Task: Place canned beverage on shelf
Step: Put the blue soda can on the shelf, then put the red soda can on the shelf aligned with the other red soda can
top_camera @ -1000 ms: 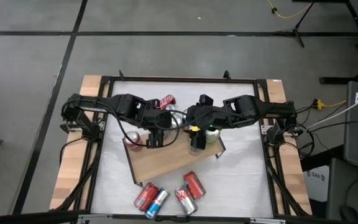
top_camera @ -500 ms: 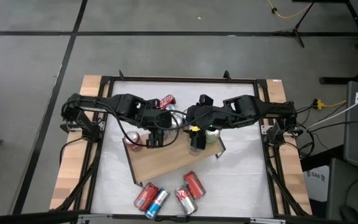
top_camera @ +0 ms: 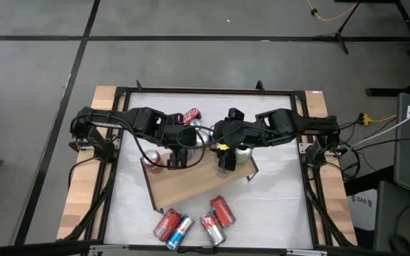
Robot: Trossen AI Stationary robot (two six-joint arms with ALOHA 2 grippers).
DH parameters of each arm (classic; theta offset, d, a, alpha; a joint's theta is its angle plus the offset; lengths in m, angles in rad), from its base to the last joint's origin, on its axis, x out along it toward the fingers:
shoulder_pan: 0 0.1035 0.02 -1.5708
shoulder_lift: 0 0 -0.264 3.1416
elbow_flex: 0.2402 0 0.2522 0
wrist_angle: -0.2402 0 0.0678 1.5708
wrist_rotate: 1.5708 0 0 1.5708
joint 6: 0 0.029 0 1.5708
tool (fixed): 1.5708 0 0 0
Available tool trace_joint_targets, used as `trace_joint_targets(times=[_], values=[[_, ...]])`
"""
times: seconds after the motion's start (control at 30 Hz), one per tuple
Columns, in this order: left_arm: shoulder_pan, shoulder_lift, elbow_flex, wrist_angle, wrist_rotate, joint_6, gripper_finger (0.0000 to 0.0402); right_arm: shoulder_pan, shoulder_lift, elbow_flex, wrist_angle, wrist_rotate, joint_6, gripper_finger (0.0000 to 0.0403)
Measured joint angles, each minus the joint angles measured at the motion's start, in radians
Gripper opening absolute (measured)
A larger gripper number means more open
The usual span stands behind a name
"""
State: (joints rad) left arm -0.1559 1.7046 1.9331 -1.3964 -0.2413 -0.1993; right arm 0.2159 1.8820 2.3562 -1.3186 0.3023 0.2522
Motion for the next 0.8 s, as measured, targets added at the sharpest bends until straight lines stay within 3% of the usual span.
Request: trace_joint_targets(times=[0.3, 0.8], values=[[0.0, 0.0, 0.0, -0.002, 0.0, -0.009, 0.0352, 0.0, 0.0, 0.0, 0.0, 0.0, 0.0, 0.0285], [-0.039, -0.088, 0.0, -0.006, -0.003, -0.061, 0.0351, 0.0, 0.0, 0.0, 0.0, 0.0, 0.0, 0.0285]])
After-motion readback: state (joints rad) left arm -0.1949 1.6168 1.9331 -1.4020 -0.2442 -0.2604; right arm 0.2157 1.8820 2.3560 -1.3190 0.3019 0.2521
